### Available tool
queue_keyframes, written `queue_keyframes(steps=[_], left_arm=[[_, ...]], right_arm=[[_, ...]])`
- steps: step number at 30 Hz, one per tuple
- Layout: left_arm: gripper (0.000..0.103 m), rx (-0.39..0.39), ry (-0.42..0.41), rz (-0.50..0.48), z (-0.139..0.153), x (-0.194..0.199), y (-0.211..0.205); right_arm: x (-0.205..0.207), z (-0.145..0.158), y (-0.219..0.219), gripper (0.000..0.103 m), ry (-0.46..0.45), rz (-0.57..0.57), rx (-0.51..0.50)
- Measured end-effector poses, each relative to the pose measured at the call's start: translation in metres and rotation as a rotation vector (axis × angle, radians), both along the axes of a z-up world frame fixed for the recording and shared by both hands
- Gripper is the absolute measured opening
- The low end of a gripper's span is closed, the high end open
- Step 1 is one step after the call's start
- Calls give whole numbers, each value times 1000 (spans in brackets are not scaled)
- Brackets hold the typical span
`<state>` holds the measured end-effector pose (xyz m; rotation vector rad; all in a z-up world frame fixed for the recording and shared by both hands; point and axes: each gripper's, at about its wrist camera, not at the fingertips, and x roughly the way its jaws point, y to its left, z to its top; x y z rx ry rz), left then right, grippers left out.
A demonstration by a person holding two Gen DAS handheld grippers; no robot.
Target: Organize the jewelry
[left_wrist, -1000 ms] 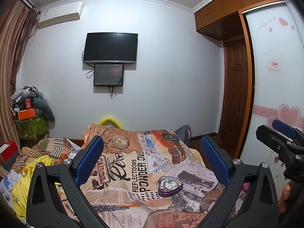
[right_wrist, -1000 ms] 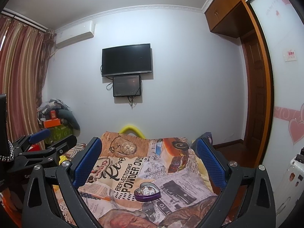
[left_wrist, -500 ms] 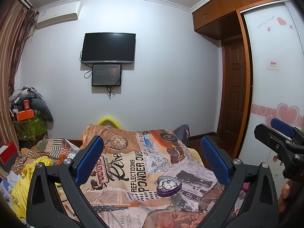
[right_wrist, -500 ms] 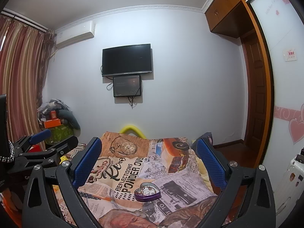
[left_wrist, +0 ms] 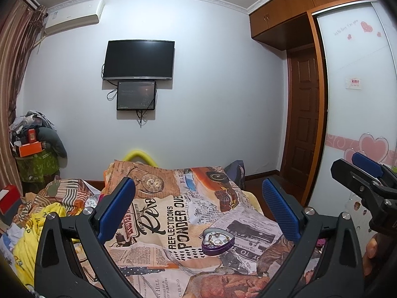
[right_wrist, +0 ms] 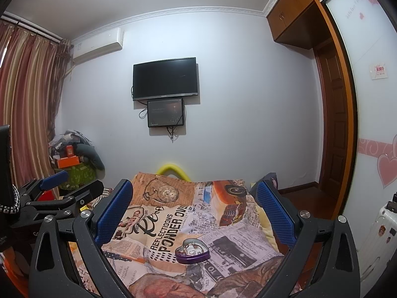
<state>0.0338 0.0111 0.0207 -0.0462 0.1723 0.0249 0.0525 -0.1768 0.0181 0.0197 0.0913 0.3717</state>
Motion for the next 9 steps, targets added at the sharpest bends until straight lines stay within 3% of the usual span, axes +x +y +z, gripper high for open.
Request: queue_keyframes(steps=[9], left_arm=[[103, -3, 6, -7, -1, 3, 1]], right_arm=[[1, -1, 0, 100, 4, 0, -6]])
